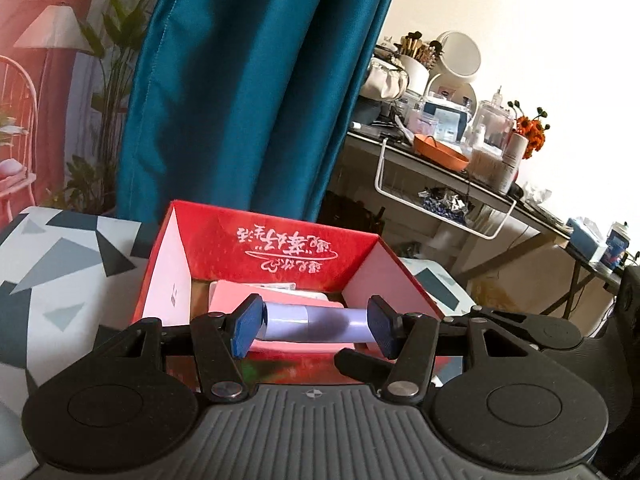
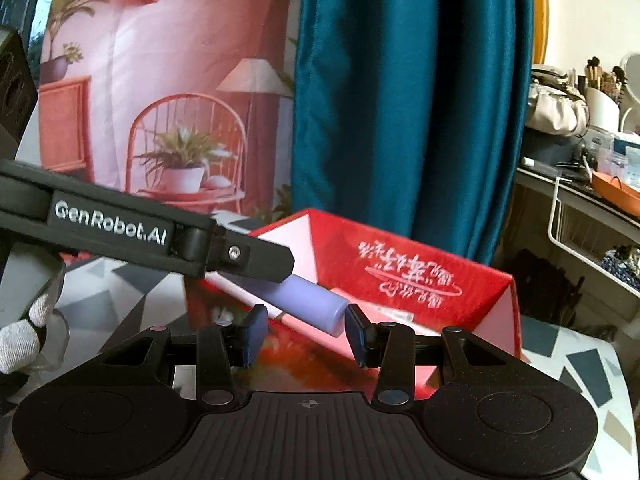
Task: Organize rigid objects
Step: 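Lower the lavender cylinder into the red box and open the left tool, then move the left tool back to the white charger beside the box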
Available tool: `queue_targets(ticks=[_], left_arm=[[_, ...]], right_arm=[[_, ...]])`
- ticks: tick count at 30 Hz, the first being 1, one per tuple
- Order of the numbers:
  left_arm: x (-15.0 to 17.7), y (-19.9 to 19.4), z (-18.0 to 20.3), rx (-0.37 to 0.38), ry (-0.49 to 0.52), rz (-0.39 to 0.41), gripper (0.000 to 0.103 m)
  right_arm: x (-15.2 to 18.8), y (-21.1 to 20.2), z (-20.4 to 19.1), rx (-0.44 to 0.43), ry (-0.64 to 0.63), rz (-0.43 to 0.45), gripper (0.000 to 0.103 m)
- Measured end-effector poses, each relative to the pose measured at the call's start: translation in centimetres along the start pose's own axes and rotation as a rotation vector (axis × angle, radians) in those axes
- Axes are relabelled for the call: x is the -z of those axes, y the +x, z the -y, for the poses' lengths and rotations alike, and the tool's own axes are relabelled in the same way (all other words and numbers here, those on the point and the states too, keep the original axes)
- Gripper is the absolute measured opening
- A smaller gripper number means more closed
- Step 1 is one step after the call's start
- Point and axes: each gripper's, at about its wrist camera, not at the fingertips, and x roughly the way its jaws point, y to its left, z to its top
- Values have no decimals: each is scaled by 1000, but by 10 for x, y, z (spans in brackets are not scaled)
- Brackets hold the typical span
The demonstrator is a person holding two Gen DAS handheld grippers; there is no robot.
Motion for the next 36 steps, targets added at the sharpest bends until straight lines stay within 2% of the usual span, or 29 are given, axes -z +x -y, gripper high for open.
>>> queue_targets(ticks=[3,7,12,18,25,36], left_arm=[[-4,19,-10,-2,-30,-42,60],[-4,42,-25,-25,-70,-90,60],[-5,61,-33,-45,-80,-131,60],[-2,71,-34,-69,-47,-157,60],[-3,68,-34,-99,-7,-148,60],[-4,39,-26,-144,44,-98,67]], right_arm=[[-6,16,11,-6,20,-9,40],[-8,43,23,-36,39,-62,43],[-8,65,29,-46,26,-112,43],[-2,76,35,-63,97,-129,43],[0,71,36,-83,127,-114,43],[6,27,54,-21,145,-54,48]])
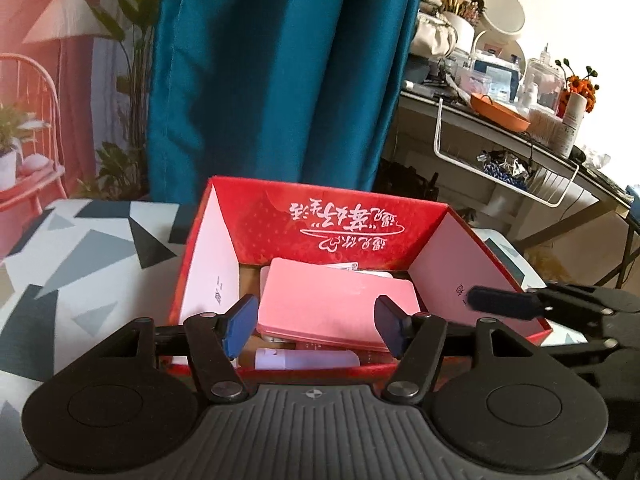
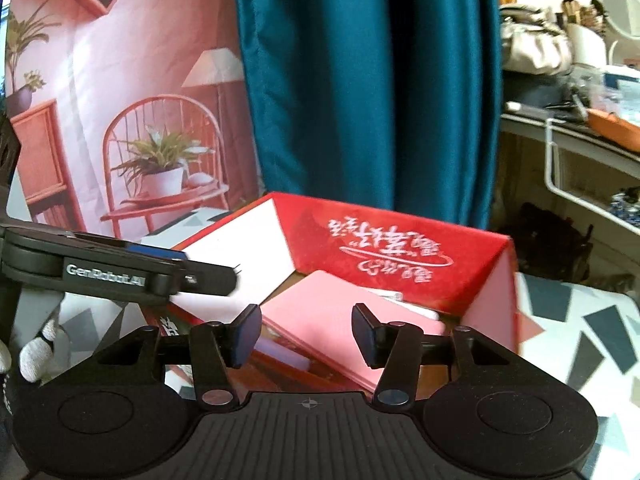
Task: Organize rigid objects
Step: 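Move the left tool back to the white charger beside the box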
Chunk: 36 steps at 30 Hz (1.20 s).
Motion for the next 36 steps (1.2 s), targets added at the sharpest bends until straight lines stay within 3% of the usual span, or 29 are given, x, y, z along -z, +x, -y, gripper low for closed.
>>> queue_targets(ticks=[8,13,23,36], left_arm=[[29,-31,16,-3,-8,48,69],[56,-33,24,37,-10,29,69],[81,-19,15,46,-23,-44,69],[86,-14,12,49,-49,-78,69]], right_arm=[[20,-55,26,83,-35,41,51],[50,-66,43,169,-80,-34,51],[120,-77,68,248,-69,-204,51],[137,-47,57,123,-135,-320,51]])
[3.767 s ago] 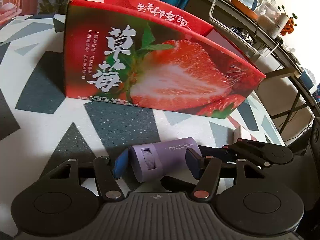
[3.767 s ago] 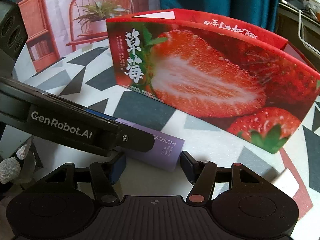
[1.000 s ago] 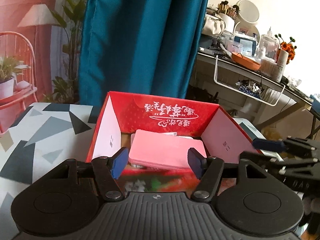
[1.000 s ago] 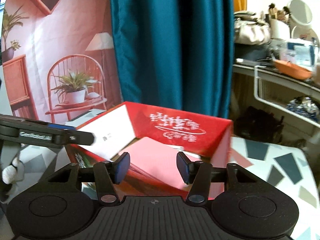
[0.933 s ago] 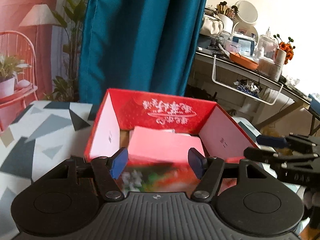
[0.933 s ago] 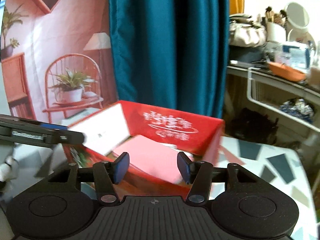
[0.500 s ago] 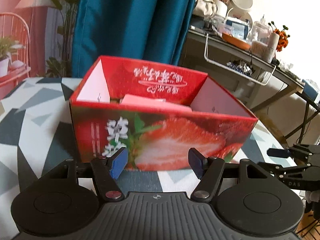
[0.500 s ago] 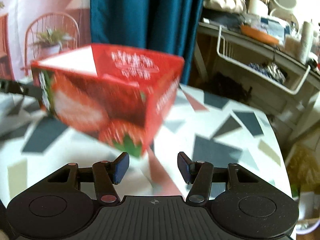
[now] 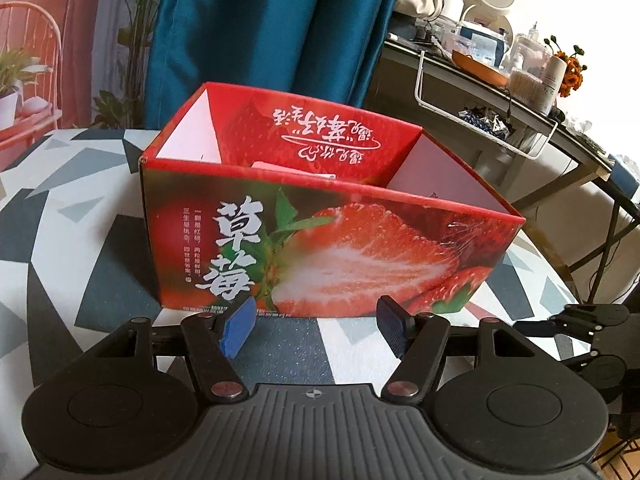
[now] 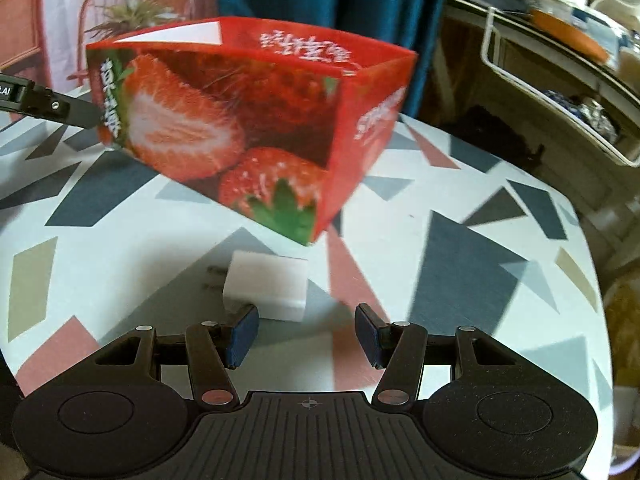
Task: Organize rigid objects
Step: 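Move the left tool back to the white charger beside the box, then grasp the white charger with the left tool and lift it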
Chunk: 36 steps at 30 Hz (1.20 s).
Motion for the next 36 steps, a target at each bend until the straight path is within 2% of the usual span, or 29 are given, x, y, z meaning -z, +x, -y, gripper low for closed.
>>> queue_targets(ticks=[6,10,18,24,27,30,36], left_arm=[[2,6,-2,4,-14,-23,69],[5,11,-3,34,-32,-46,68],[10,23,-14,76,-102,-90,67],[16,36,-13,112,-110,-131,63],[19,40,-18,103,-128,-142,61],[21,42,-24,92,-160,-160,52],[22,44,-31,71,-178,-159,52]], right_arm=[[-13,15,-14,-75,-67,-7,45],[-25,23,-25,-108,-74,4,36],[-48,39,-66,-186,-149,24,34],[-63,50,-91,-241,-165,51,32],[-64,52,-104,-263,-179,60,32],[-64,52,-111,-263,-185,73,30],[-62,54,-111,-271,-150,84,29]])
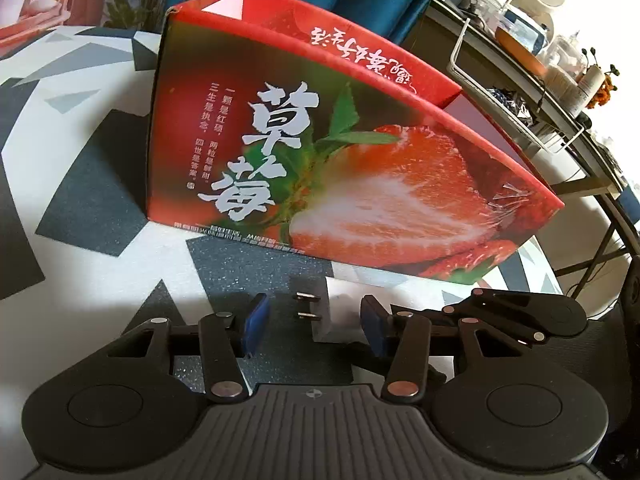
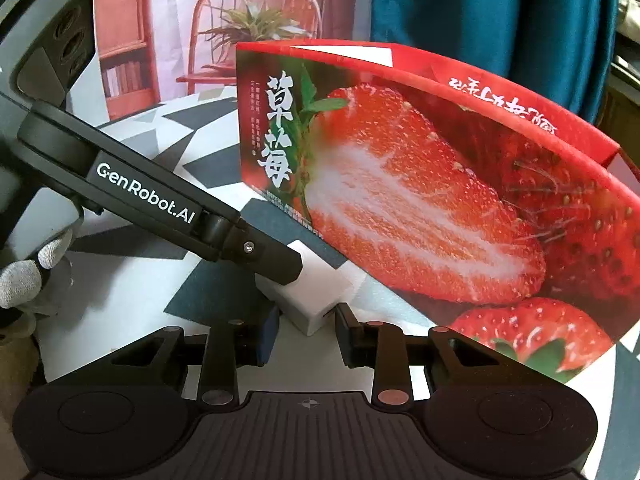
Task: Organize rigid objects
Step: 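Grasp the white charger with the left tool and lift it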
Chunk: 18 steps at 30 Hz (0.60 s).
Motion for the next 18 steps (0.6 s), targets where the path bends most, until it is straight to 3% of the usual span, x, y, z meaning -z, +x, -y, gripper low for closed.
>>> queue_targets(ticks=[8,13,18], left_arm=[[-2,6,3,19,37,11,52],[4,6,9,53,55,0,48],[8,7,14,54,68,-6,47]], right_arm=[[1,0,0,14,34,5,32],[7,-2,8,16,192,48,37],[8,-2,3,44,172,47,37]])
